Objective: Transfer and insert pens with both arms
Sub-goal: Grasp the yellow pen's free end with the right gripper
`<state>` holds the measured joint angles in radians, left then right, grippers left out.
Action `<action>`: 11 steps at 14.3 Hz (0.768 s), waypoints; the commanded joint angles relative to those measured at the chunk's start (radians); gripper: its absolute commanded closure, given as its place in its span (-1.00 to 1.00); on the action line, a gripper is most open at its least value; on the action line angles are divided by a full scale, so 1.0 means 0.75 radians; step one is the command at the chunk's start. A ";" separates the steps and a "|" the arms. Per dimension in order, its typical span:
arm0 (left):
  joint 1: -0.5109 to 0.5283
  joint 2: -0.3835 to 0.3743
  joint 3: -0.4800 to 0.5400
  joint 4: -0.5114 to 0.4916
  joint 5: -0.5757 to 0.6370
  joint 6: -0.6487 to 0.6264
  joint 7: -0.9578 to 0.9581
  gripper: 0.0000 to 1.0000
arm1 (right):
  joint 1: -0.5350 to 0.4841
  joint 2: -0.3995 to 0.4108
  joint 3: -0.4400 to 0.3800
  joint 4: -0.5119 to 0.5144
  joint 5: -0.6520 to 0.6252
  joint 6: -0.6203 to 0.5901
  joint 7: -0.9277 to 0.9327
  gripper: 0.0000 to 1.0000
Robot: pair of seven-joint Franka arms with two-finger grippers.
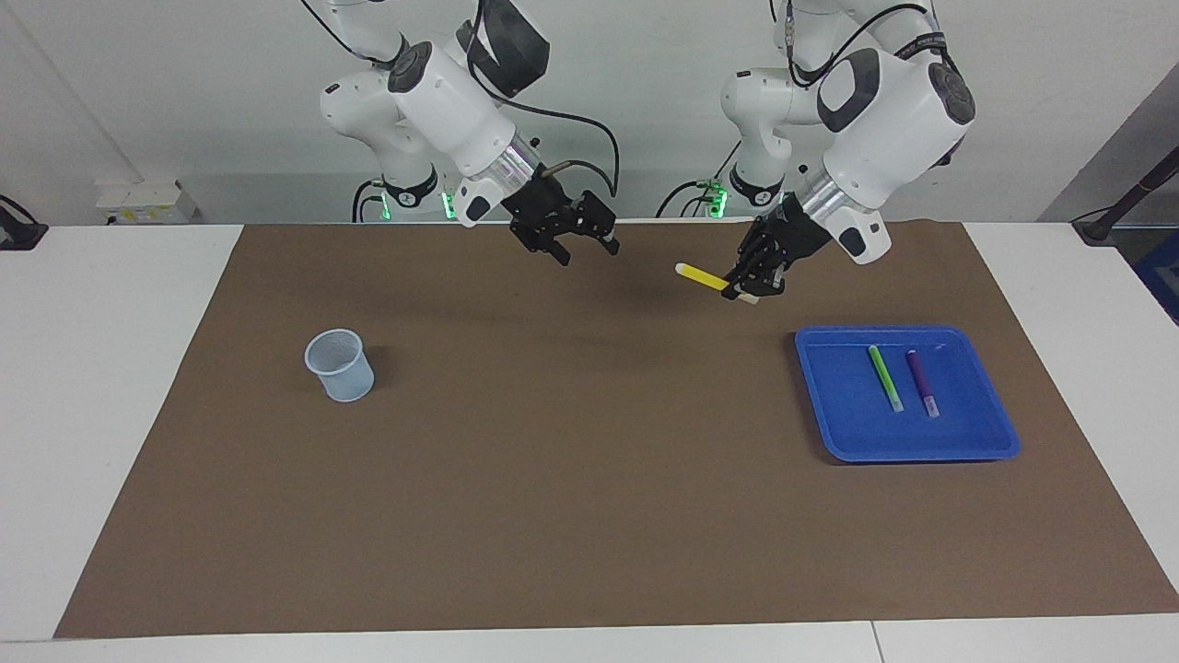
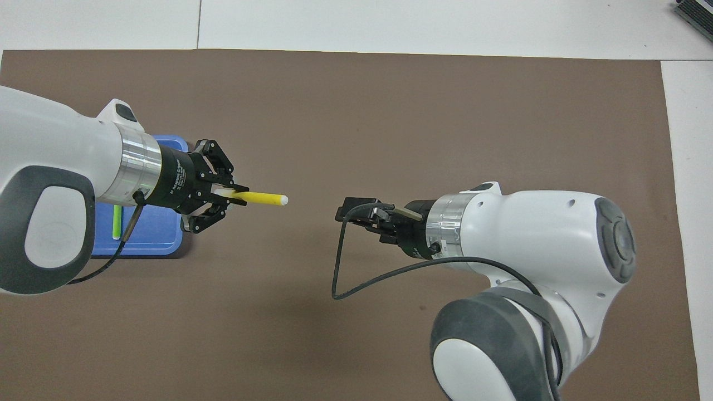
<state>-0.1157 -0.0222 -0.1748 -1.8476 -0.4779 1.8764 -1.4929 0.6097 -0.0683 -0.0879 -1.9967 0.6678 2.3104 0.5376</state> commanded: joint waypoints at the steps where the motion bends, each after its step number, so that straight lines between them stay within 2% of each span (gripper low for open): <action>1: -0.022 -0.058 0.018 -0.060 -0.023 0.000 -0.028 1.00 | 0.005 0.067 0.003 0.091 0.085 0.093 -0.021 -1.00; 4: -0.022 -0.071 0.018 -0.075 -0.036 0.004 -0.032 1.00 | 0.097 0.103 0.005 0.091 0.089 0.294 0.005 -1.00; 7: -0.020 -0.075 0.018 -0.075 -0.050 0.004 -0.042 1.00 | 0.181 0.130 0.007 0.091 0.089 0.398 0.166 -1.00; 11: -0.020 -0.077 0.020 -0.075 -0.064 0.002 -0.049 1.00 | 0.197 0.146 0.011 0.095 0.110 0.419 0.218 -1.00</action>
<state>-0.1212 -0.0458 -0.1721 -1.8707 -0.5041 1.8764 -1.5161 0.7635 0.0237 -0.0806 -1.9436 0.7119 2.6110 0.6969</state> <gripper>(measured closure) 0.824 0.000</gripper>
